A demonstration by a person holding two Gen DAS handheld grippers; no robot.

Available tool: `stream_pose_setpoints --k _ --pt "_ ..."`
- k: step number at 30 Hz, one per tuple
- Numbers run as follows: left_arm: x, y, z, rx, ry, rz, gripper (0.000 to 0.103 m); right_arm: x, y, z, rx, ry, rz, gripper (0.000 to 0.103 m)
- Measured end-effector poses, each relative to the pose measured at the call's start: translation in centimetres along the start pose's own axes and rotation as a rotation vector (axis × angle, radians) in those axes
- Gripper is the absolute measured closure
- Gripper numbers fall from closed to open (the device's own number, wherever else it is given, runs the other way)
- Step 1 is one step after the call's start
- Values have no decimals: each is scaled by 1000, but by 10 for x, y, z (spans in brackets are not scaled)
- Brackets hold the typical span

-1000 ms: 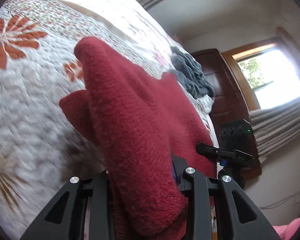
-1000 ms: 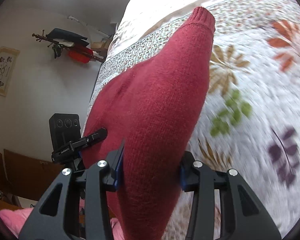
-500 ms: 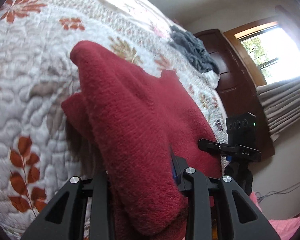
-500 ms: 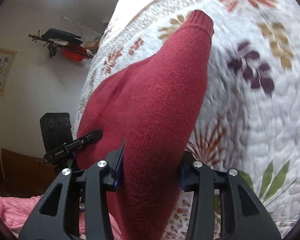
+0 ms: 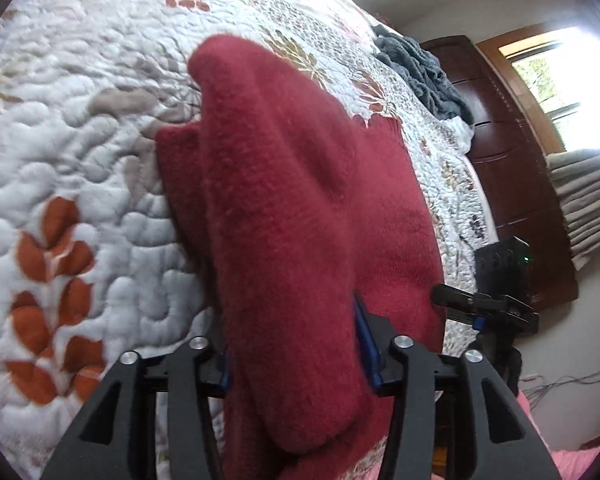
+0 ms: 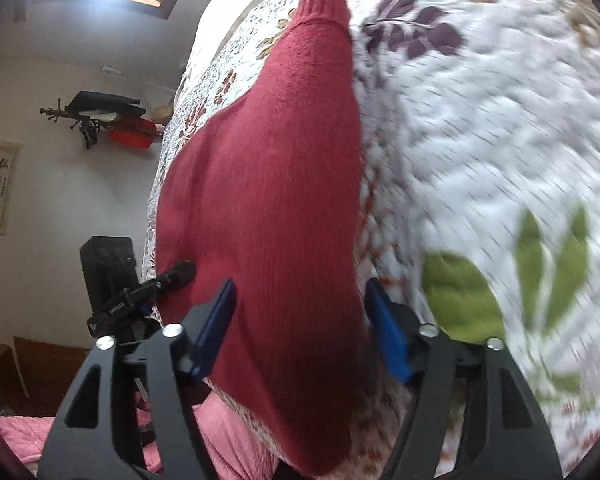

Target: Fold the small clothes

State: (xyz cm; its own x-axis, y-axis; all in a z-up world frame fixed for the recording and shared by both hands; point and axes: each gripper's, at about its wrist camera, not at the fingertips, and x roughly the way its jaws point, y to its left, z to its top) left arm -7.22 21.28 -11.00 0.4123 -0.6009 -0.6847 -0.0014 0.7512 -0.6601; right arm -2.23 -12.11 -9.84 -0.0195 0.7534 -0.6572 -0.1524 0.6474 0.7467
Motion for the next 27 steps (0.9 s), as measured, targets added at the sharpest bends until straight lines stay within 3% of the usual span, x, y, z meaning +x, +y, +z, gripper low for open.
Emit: stream_pose_setpoints --k 8,11,13,16,21,27 --pt "-29 -24 -42 104 -29 83 46 -5 0 -54 -21 49 -44 34" --pt "-31 -24 -54 103 -40 119 48 7 -2 -63 5 81 -31 68" --pt "-31 -22 -57 94 -38 142 48 6 -1 -63 19 74 -23 78" --pt "-29 -15 -64 78 -16 201 51 -8 11 -61 2 52 7 81" --pt "-27 7 -72 31 -1 192 52 -7 16 -67 -34 72 -81 81" --pt "-22 12 -75 43 6 202 52 11 -8 -74 42 73 -78 79"
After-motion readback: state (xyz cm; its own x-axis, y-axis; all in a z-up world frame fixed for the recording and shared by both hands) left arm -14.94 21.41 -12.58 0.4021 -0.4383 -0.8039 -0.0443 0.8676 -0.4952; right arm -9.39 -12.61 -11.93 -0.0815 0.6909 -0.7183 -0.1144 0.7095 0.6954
